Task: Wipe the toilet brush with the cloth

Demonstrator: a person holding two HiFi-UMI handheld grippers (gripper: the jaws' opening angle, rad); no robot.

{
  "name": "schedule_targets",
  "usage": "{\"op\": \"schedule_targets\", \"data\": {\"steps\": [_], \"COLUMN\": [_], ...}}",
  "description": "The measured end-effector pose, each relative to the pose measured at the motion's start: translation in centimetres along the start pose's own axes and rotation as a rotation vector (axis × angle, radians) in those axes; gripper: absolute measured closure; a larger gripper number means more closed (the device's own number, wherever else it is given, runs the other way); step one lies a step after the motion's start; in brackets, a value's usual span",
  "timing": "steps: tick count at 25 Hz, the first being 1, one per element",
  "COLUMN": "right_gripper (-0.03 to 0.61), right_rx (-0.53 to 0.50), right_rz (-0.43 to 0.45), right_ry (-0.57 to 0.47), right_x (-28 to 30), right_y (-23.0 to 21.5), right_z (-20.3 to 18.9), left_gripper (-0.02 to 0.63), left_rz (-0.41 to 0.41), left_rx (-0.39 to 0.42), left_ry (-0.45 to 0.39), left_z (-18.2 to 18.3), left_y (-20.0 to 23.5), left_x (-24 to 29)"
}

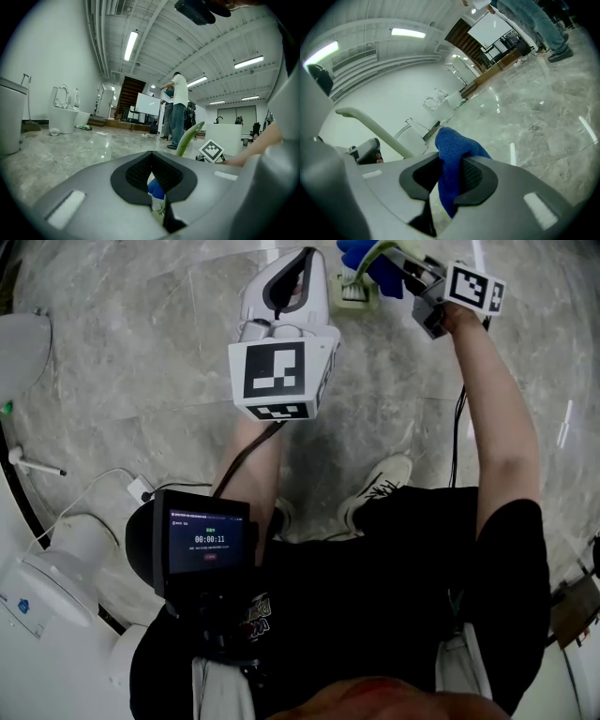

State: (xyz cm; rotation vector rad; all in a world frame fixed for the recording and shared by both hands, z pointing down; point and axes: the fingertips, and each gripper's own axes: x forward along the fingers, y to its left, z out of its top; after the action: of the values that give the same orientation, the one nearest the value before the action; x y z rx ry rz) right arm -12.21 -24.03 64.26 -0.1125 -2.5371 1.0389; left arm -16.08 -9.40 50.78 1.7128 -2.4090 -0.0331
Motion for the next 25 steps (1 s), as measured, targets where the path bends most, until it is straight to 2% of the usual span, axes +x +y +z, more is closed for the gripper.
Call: {"op": "schedule_targets", "data": {"steps": [4, 9, 19, 25], "right_gripper": [0.491, 0.491, 0.489, 0.489], "right_rx": [-0.071, -0.144, -0.319, -0.331], "right_rz": [0.088, 0.131, 0.29, 0.391], "right_ry": [-0.018, -0.038, -0.191, -0.184], "right_x": [-1.1, -3.6, -9.9, -13.3], "right_y": [3.5, 7.9, 20.7, 24.9], "right_z": [2.0, 5.0, 10.8, 9.8], "left_gripper": [0.6, 0.6, 0.6, 0.6], "left_rz": [0.01, -0.006, -0.053, -0.053], "left_rx": [-0.017, -0.012, -0.019, -0.033], "left_ry": [-0.002, -0.002, -0.031, -0.032], "left_z": [0.4, 0.5, 1.7, 1.4], "left_y": [0.2, -0.2, -1.9, -1.5], "left_x": [0.0, 0.5, 0.5, 1.0]}}
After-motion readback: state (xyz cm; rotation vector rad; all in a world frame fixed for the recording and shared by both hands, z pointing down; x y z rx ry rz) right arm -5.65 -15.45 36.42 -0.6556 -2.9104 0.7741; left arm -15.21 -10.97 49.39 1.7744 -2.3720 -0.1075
